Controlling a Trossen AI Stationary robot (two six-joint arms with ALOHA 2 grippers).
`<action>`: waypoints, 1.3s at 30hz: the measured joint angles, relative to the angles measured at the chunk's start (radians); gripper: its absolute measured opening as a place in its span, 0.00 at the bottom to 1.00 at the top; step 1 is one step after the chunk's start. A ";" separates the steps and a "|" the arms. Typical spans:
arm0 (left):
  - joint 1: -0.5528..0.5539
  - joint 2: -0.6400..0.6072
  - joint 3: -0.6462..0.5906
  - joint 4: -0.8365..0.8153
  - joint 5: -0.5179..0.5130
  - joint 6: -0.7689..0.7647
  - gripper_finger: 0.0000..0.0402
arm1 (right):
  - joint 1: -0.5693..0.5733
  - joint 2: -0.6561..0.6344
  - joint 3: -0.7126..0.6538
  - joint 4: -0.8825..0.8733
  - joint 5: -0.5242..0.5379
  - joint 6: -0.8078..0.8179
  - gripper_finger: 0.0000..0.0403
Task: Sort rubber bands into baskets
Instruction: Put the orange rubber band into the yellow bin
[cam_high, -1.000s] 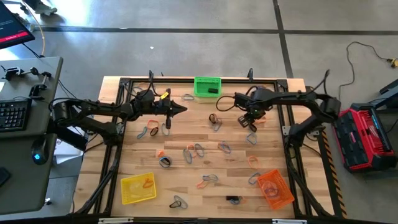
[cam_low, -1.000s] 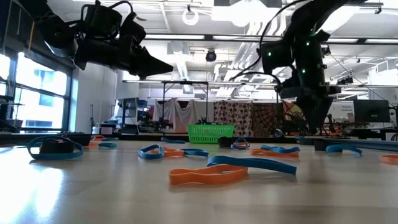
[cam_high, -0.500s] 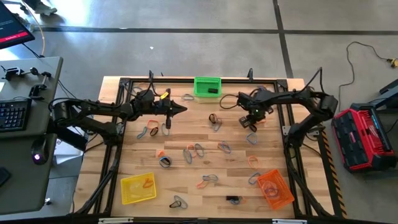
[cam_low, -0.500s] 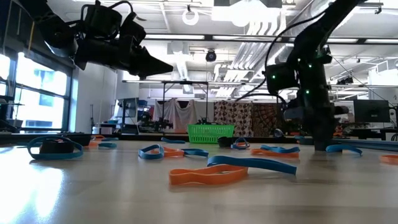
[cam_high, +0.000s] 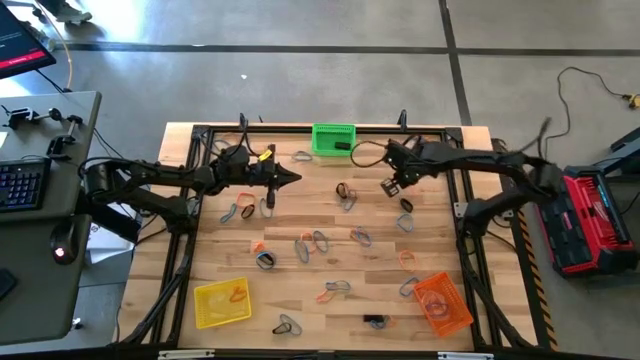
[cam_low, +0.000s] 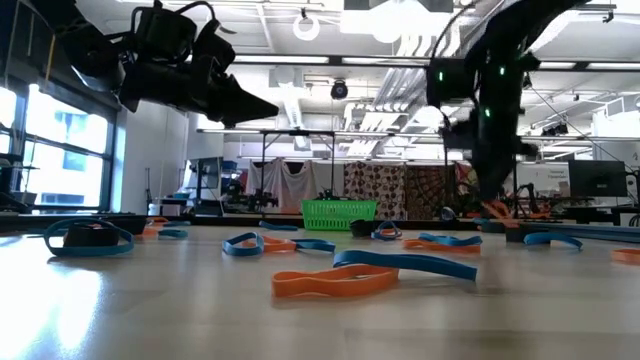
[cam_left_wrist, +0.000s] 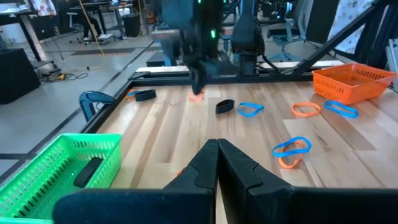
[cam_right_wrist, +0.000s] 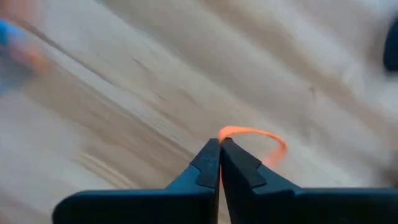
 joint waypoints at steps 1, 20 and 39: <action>-0.005 0.000 0.000 0.000 0.000 0.000 0.00 | 0.013 -0.022 0.005 0.031 0.006 -0.008 0.00; -0.183 0.000 0.017 0.005 -0.262 0.041 0.26 | 0.304 -0.098 0.004 0.638 -0.052 -0.204 0.00; -0.290 0.208 0.249 -0.002 -0.246 0.081 0.26 | 0.465 -0.055 0.004 0.889 -0.160 -0.287 0.00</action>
